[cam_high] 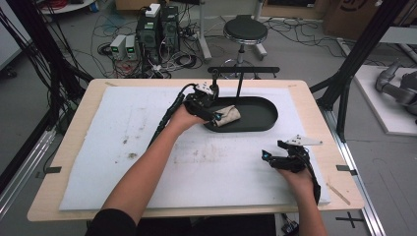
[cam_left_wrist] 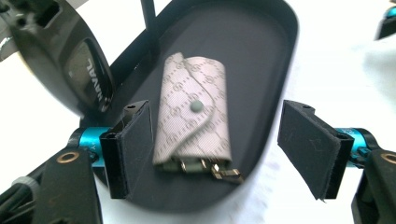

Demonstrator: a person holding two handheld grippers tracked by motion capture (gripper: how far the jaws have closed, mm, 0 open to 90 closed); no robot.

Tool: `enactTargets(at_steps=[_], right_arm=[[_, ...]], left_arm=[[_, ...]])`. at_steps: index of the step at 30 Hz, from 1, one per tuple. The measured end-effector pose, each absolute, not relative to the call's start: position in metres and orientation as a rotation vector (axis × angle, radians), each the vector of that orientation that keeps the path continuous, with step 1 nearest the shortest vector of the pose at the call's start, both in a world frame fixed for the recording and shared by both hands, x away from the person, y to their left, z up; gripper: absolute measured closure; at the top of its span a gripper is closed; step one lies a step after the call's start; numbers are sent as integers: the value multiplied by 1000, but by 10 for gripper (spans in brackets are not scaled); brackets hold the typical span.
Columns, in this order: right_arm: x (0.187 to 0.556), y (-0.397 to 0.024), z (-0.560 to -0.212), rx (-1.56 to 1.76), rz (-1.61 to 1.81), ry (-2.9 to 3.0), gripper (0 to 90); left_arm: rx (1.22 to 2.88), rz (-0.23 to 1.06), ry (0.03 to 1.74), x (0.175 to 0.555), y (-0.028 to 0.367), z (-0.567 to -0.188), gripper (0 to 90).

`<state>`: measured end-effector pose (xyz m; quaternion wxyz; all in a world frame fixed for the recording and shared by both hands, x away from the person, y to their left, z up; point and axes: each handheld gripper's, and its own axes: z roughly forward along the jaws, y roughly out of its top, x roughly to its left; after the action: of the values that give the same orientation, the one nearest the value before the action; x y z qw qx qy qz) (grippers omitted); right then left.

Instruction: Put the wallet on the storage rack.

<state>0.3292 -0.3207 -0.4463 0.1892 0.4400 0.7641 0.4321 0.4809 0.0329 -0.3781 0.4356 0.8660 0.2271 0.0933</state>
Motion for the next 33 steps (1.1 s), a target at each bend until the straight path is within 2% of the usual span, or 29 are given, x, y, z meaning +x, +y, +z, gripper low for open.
enactTargets(at_steps=[11,20,33], right_arm=[[336,-310,-445,1222,1226,2144,173],[339,-309,-445,1221,1233,2135,173],[341,-307,-445,1221,1235,2139,173]], left_arm=[[2055,277,560,424,91,-374,265],[1980,319,622,379,138,-388,251],[1901,334,688,349,186,-401,246]])
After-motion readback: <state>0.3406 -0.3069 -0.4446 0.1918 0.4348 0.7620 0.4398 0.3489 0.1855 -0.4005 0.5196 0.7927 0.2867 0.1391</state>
